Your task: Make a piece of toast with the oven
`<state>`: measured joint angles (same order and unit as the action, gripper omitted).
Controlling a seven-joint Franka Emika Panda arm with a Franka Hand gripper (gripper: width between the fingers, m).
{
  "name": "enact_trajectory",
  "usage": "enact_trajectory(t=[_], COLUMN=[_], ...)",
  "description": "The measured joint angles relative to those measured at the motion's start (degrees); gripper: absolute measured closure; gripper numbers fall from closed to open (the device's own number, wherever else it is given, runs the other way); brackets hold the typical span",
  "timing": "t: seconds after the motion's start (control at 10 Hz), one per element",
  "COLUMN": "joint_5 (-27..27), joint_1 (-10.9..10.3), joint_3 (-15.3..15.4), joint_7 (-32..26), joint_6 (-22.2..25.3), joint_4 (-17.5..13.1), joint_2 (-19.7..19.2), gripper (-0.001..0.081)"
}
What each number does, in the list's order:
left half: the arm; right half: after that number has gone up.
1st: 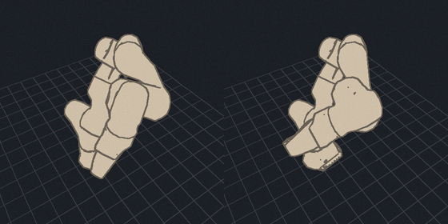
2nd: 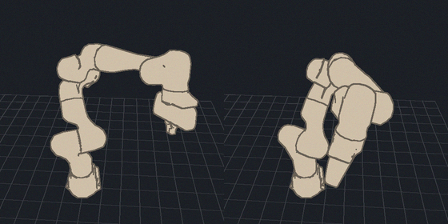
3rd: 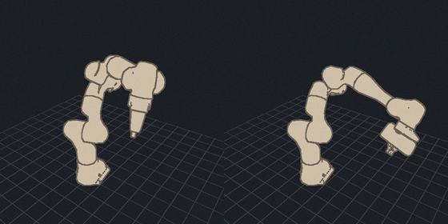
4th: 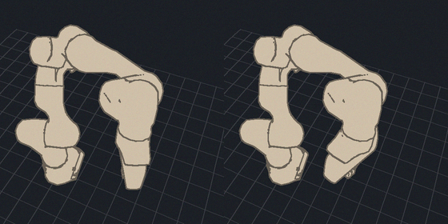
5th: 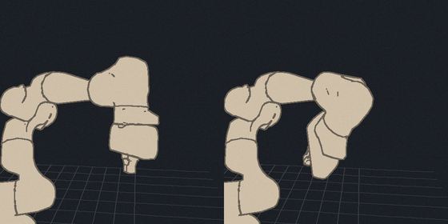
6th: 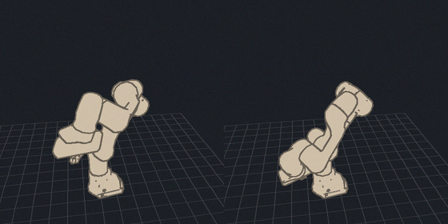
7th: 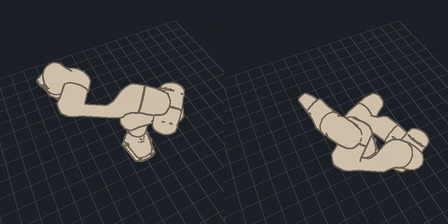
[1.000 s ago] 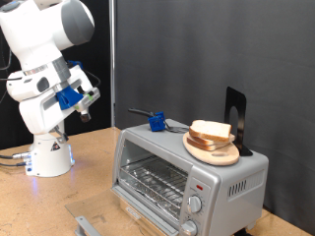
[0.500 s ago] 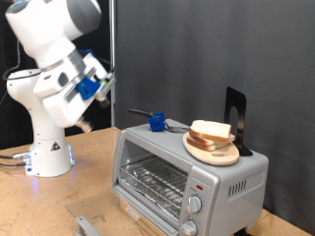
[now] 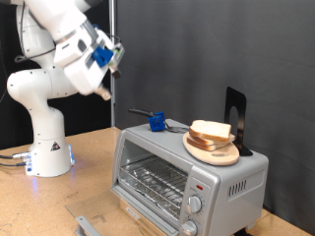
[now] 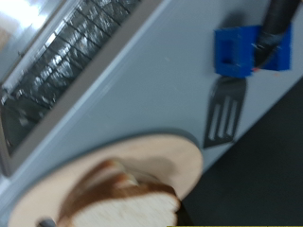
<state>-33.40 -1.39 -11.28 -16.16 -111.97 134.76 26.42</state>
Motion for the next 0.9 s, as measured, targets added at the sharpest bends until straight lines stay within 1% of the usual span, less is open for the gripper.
enact_trajectory(t=[0.1, 0.3, 0.4, 0.6, 0.7, 0.9], joint_5=[0.00, 0.80, 1.76, 1.65, 2.21, 3.82], joint_1=[-0.26, -0.29, -0.15, -0.35, -0.53, -0.83], joint_3=[0.67, 1.88, 2.28, 2.36, 3.24, 7.44], joint_7=[0.03, 0.67, 1.24, 0.47, -0.05, 0.74], joint_6=[0.32, 3.01, 3.80, 3.35, 2.71, 0.39], joint_4=[0.10, 0.21, 1.20, 1.19, 1.15, 0.97], joint_2=[1.90, 5.60, 7.74, 7.38, 7.33, 7.38], gripper=[0.0124, 0.0124, 0.0124, 0.0124, 0.0124, 0.0124])
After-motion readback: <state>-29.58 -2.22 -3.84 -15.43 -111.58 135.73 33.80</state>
